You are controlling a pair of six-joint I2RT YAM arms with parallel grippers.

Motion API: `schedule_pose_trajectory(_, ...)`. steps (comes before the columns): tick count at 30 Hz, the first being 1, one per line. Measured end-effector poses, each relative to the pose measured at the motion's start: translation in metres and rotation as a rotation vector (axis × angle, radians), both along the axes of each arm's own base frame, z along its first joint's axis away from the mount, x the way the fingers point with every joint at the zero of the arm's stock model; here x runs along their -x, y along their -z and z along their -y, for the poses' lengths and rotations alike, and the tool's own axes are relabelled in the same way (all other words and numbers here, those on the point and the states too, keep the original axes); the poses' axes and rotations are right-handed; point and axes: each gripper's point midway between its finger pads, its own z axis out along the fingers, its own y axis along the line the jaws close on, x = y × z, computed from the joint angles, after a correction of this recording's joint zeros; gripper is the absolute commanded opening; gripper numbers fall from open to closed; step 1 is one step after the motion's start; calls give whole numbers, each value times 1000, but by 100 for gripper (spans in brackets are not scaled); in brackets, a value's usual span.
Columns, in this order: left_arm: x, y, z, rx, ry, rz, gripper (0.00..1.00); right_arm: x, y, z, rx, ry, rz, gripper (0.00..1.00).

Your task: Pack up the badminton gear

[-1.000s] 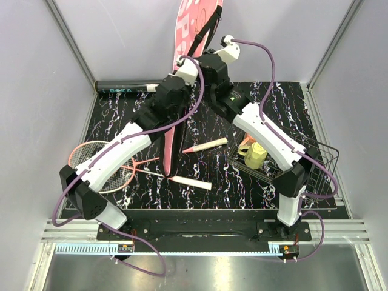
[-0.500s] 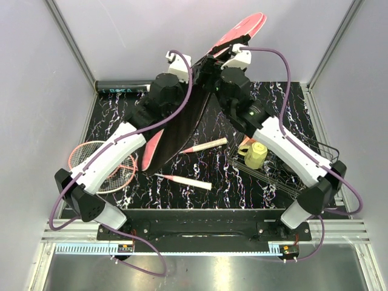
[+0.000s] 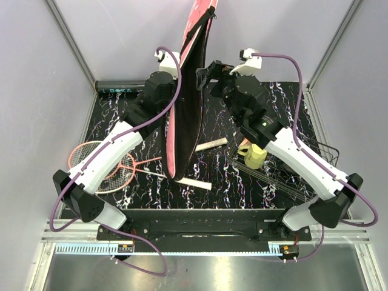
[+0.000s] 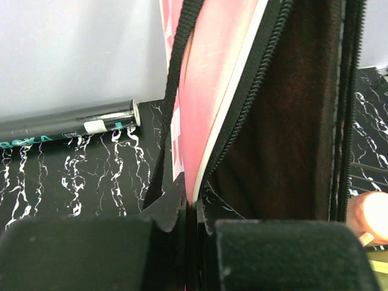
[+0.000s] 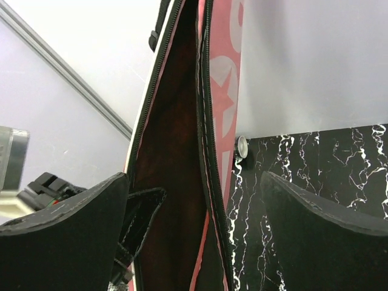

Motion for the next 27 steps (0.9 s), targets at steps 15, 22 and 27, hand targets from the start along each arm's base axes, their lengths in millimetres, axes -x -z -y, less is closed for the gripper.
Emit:
schedule_pose_trajectory(15, 21, -8, -4, 75, 36, -7, 0, -52, 67, -51, 240, -26, -28, 17)
schedule_pose_trajectory(22, 15, -7, -13, 119, 4, -36, 23, -47, 47, -57, 196, -75, 25, 0)
schedule_pose_trajectory(27, -7, -14, -30, 169, -33, -46, 33, -41, 41, -63, 150, -127, 27, 0)
